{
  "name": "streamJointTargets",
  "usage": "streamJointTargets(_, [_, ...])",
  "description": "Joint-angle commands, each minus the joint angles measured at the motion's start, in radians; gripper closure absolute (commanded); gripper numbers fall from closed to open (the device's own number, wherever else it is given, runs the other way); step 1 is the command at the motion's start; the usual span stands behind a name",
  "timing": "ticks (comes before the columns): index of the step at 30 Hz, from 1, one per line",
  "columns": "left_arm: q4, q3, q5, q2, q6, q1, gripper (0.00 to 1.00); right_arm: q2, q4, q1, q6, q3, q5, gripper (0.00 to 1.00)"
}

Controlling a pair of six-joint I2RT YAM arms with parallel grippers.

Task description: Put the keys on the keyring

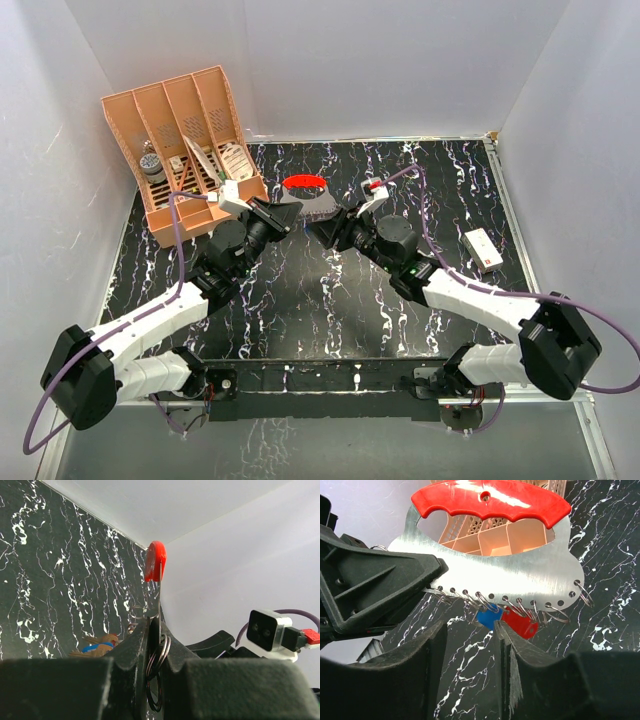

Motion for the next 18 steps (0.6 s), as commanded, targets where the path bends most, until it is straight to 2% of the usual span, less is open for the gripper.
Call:
streamJointTargets(1, [0.036,0.045,-0.028,-0.047,0.014,-0.007,1.00,-0.070,0.016,0.005,-0.017,0.037,0.033,0.59])
streamJointTargets(9, [0.030,0.042,-0.032,-0.054,0.011,-0.007,1.00,-0.122,-0.039,0.005,-0.096,0.052,0.061,0.58])
streamJointTargets(13, [0.022,0.048,-0.030,-0.053,0.009,-0.007,1.00,-0.115,-0.103,0.004,-0.210,0.102,0.050,0.69])
streamJointTargets(18, [0.014,0.056,-0.022,-0.048,0.002,-0.007,1.00,-0.063,-0.194,0.004,-0.301,0.202,-0.004,0.72])
